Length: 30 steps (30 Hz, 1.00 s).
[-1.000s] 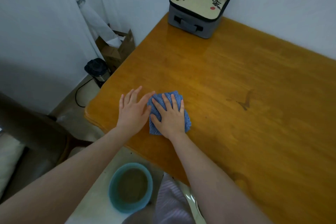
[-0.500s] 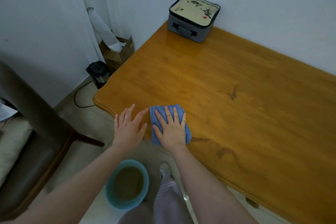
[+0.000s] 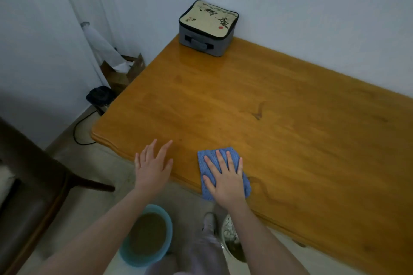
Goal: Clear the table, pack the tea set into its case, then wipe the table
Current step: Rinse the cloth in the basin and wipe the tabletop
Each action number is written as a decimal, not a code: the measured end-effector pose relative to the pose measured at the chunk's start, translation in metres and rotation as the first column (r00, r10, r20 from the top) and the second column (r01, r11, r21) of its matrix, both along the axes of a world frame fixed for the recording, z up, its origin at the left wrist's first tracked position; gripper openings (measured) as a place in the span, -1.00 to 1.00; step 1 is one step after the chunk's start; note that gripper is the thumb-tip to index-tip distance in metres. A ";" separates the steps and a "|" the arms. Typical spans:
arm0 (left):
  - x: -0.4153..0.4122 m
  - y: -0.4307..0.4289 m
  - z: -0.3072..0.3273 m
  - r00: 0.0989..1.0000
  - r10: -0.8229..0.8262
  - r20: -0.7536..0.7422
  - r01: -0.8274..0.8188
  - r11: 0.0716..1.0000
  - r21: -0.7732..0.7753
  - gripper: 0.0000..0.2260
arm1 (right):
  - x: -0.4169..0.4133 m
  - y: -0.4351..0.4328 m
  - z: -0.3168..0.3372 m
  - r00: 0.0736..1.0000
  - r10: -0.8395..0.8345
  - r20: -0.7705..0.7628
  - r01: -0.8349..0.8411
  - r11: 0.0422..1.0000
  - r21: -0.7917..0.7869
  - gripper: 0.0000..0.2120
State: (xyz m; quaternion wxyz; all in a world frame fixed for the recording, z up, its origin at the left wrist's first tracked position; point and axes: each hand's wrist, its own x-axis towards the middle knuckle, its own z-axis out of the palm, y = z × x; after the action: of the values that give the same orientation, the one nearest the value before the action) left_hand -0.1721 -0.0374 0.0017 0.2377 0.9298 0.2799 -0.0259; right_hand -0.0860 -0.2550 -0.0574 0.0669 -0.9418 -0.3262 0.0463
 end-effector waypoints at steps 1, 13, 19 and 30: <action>0.005 -0.006 0.001 1.000 -0.014 0.003 0.014 1.000 0.010 -0.52 | 0.000 -0.008 0.001 1.000 -0.011 -0.001 0.011 1.000 -0.004 -0.47; 0.069 -0.051 0.006 0.992 -0.128 0.013 0.128 0.991 0.033 -0.51 | 0.010 -0.070 0.011 0.978 -0.200 -0.054 0.198 0.980 -0.037 -0.45; 0.098 -0.070 -0.005 0.989 -0.150 -0.008 0.150 0.987 0.057 -0.49 | 0.050 -0.070 0.008 0.960 -0.276 -0.050 0.276 0.961 -0.022 -0.43; 0.184 -0.093 -0.009 0.991 -0.103 0.090 0.104 0.994 -0.011 -0.47 | 0.191 -0.057 0.001 0.870 -0.491 -0.043 0.488 0.871 -0.059 -0.41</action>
State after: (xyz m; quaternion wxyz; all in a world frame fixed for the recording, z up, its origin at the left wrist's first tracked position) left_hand 0.0120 -0.1306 -0.0069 0.2558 0.9413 0.2202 0.0014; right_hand 0.1053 -0.3117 -0.0564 0.0638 -0.9933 -0.0741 0.0618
